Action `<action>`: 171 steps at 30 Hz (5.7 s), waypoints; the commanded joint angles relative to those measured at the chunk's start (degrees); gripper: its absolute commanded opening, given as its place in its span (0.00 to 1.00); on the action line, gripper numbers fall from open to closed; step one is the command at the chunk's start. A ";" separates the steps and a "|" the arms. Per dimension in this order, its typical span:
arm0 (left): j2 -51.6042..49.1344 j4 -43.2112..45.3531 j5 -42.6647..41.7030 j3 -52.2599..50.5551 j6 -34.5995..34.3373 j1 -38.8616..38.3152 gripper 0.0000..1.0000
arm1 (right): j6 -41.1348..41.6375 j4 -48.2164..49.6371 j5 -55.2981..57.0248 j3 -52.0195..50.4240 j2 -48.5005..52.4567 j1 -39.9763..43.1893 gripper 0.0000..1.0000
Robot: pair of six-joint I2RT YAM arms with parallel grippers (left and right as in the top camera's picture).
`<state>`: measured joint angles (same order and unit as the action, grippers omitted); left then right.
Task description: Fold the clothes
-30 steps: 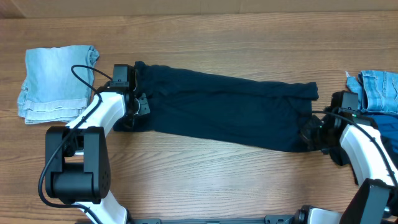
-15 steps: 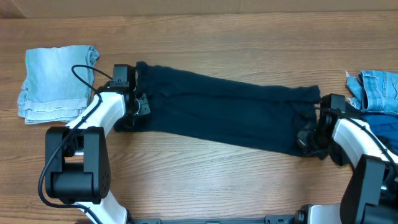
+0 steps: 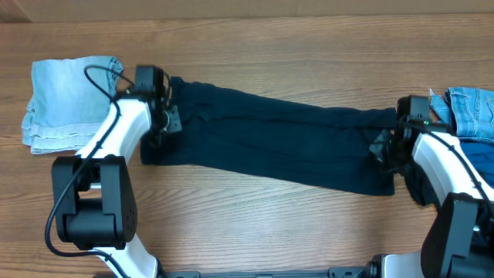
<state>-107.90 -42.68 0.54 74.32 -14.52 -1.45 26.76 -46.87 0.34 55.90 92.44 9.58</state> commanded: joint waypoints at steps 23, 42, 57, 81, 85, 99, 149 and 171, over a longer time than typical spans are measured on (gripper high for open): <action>-9.77 15.45 -2.99 -6.27 9.07 -16.04 0.15 | 2.03 0.96 -8.76 -10.97 0.15 -12.15 0.14; -9.42 -3.80 -5.22 14.43 8.15 -7.69 0.28 | -8.07 1.33 -12.92 -0.17 0.13 -12.15 0.40; -9.42 -2.58 -6.56 -2.32 5.03 -23.10 0.27 | -18.10 6.47 -18.91 1.42 5.01 -24.41 0.12; -9.42 -1.16 -5.92 -2.93 5.09 -23.10 0.32 | -17.81 -2.49 -17.42 10.16 5.62 -25.40 0.08; -9.42 -0.76 -5.95 -2.93 5.09 -23.12 0.33 | -17.79 4.48 -17.57 1.77 5.62 -25.38 0.08; -9.42 -4.35 -3.98 -2.93 5.57 -22.88 0.31 | -14.29 22.43 -1.36 -5.70 5.92 -24.94 0.11; -9.42 -6.56 0.83 1.14 5.27 -18.25 0.33 | -3.15 -5.88 -5.99 1.51 -5.64 -23.50 0.42; -9.42 -5.40 -1.66 1.14 5.27 -18.08 0.40 | -1.68 9.11 -8.44 -14.56 -9.55 -22.95 0.04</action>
<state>-114.76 -48.88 -1.89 75.59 -8.86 -19.88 25.93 -38.09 -10.33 41.56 83.77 -13.50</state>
